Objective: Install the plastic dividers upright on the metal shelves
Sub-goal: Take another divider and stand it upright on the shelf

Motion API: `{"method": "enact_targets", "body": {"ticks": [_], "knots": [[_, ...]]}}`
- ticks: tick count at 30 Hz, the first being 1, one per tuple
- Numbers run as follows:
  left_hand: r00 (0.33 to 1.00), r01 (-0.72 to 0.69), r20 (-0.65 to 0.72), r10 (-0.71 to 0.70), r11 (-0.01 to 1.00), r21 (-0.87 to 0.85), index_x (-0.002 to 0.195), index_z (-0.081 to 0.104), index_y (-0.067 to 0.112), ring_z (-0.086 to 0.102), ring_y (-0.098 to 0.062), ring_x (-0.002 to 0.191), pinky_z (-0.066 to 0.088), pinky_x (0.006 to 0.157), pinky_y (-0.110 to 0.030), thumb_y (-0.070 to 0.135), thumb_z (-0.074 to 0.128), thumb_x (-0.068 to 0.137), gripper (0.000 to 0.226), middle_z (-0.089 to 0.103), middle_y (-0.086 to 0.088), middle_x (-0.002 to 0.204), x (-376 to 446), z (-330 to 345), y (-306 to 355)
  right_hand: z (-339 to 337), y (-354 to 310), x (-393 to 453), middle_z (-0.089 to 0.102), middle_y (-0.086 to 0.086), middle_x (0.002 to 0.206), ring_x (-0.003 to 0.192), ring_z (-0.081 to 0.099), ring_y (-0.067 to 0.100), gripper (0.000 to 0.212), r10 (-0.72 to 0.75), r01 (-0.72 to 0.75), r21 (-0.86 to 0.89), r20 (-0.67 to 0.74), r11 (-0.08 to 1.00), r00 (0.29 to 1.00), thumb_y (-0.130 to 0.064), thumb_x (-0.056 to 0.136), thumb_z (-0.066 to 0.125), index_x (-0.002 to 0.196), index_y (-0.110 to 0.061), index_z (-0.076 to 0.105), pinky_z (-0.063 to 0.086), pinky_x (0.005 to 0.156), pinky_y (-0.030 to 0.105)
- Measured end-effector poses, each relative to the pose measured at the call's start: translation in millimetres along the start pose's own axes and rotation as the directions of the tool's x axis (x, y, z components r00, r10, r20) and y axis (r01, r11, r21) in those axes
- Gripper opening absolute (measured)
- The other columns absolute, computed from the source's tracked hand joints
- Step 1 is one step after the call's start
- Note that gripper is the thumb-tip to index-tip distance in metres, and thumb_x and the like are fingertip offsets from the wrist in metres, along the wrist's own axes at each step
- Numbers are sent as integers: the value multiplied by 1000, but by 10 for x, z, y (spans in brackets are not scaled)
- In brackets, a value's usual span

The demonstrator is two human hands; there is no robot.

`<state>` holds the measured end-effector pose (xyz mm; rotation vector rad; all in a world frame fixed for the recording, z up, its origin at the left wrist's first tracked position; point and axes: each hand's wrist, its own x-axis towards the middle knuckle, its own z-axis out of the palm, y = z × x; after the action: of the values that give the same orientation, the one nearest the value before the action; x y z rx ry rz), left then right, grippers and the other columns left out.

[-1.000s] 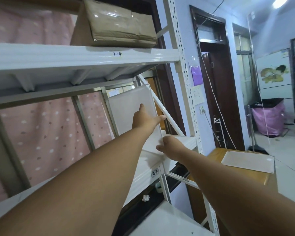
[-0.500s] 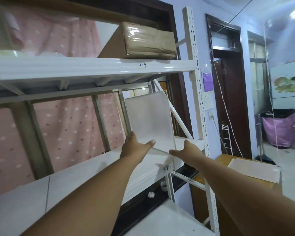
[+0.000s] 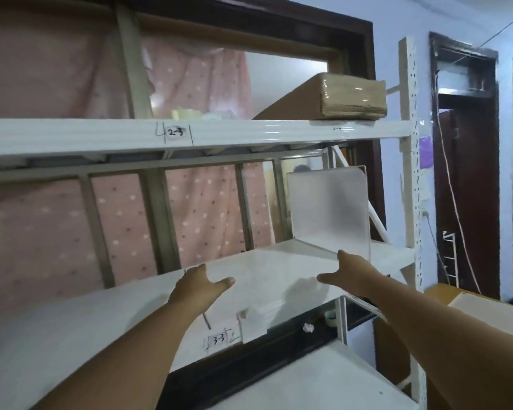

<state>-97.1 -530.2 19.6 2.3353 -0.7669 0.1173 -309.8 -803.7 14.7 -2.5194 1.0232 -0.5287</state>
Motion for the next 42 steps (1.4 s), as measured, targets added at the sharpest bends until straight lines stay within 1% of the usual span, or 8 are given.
{"method": "enact_targets", "body": {"ticks": [7,11,14,20,24,32,36,42], "knots": [[981,173,-102,-165,982,74,162,31,18,39,-28,149,38,117,-42,91,58,69,122,30,-3,169,-555,-946,-1435,569,-1272,-268,45,14,151,132,47,30,101,-168,173,-37,108,984,980,-69,79,63,150,-5,31,42,101,37],[950,282,-173,-262,954,101,163,30,19,48,-28,142,55,95,-35,92,58,68,123,33,-3,168,-882,-1473,-2181,894,-2040,-411,42,12,153,135,45,30,102,-276,286,-47,150,957,949,-70,80,63,152,-7,28,41,103,37],[925,350,-214,-315,924,151,163,28,16,44,-29,145,42,114,-40,91,57,69,123,35,-7,167,-1107,-1921,-2667,1126,-2673,-519,43,11,153,135,45,30,102,-359,371,-37,173,928,917,-72,77,63,151,-9,31,41,105,38],[871,461,-298,-391,861,216,161,32,17,48,-25,140,43,111,-40,93,50,68,121,42,-4,162,-1596,-2703,-3450,1533,-3848,-883,36,9,158,137,43,29,106,-538,545,34,231,837,811,-74,77,61,155,-12,24,40,107,36],[877,477,-171,-449,772,420,162,29,21,28,-31,153,25,122,-53,87,28,85,101,28,-5,170,-1813,-2806,-3829,1826,-4336,-1181,27,7,163,144,34,27,109,-630,636,89,296,766,718,-74,78,60,157,-13,17,33,113,35],[947,319,-157,-281,752,577,155,42,21,45,-26,142,31,120,-43,92,20,77,108,49,-4,157,-2093,-2810,-3975,2254,-4931,-1824,46,7,152,133,46,24,99,-787,790,176,355,587,505,-73,76,65,150,-12,37,39,102,31],[972,225,-102,-212,708,670,157,39,26,42,-25,143,35,119,-42,61,58,94,74,48,1,158,-2201,-2856,-3974,2431,-5095,-2204,55,9,141,124,53,26,90,-824,838,206,402,505,398,-71,76,66,141,-11,48,46,101,37],[986,156,-162,-39,555,817,145,56,36,59,-20,119,54,97,-37,37,52,104,41,69,4,130,-2299,-3110,-3931,2554,-5224,-2550,62,10,122,109,59,28,63,-865,909,97,362,406,347,-55,85,64,129,-11,57,51,90,38]]}}
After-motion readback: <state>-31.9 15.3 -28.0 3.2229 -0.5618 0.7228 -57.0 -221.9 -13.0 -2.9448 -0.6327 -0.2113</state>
